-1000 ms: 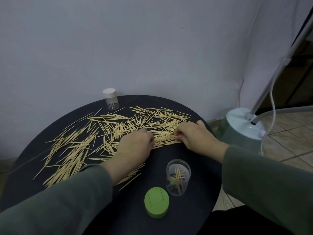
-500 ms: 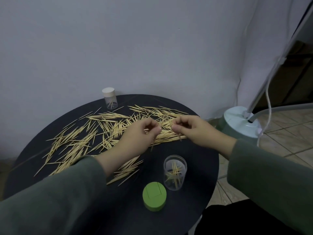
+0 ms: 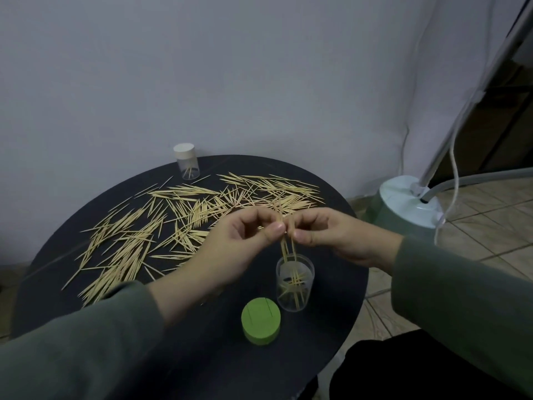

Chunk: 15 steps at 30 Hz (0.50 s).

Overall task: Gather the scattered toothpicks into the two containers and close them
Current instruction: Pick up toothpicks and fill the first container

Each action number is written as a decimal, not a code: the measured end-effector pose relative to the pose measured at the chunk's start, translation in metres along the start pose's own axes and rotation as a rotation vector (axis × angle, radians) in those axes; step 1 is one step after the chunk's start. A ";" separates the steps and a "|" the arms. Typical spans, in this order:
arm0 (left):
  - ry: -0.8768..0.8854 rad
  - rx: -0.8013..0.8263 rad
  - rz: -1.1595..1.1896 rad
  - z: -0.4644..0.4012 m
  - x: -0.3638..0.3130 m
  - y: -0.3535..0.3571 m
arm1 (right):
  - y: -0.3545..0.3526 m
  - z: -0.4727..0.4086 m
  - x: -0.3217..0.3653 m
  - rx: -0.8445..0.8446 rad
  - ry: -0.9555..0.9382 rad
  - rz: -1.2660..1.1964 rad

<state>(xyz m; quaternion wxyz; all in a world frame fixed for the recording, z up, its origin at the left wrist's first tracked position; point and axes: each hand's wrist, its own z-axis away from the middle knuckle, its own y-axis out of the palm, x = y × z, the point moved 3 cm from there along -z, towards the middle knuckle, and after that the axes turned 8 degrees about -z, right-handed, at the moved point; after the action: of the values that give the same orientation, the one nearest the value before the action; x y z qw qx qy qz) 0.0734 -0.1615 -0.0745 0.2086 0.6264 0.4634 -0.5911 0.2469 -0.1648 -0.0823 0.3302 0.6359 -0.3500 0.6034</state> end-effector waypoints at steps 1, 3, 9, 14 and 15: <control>0.003 0.008 -0.020 0.001 0.003 0.001 | -0.001 0.001 -0.003 0.010 0.034 0.010; 0.028 0.022 -0.079 0.002 0.009 0.001 | -0.004 0.002 -0.008 0.038 0.085 0.046; 0.093 0.076 -0.264 0.003 0.020 -0.001 | -0.012 0.004 -0.013 0.077 0.084 0.149; 0.111 0.110 -0.316 0.002 0.025 -0.005 | -0.016 0.007 -0.005 0.100 0.161 0.296; 0.116 0.106 -0.325 0.002 0.024 -0.006 | -0.016 0.008 -0.004 0.112 0.192 0.375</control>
<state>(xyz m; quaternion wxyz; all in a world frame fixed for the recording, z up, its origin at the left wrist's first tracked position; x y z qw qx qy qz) 0.0641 -0.1521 -0.0957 0.0499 0.5865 0.5379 -0.6035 0.2644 -0.1629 -0.0867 0.2081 0.5168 -0.3951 0.7304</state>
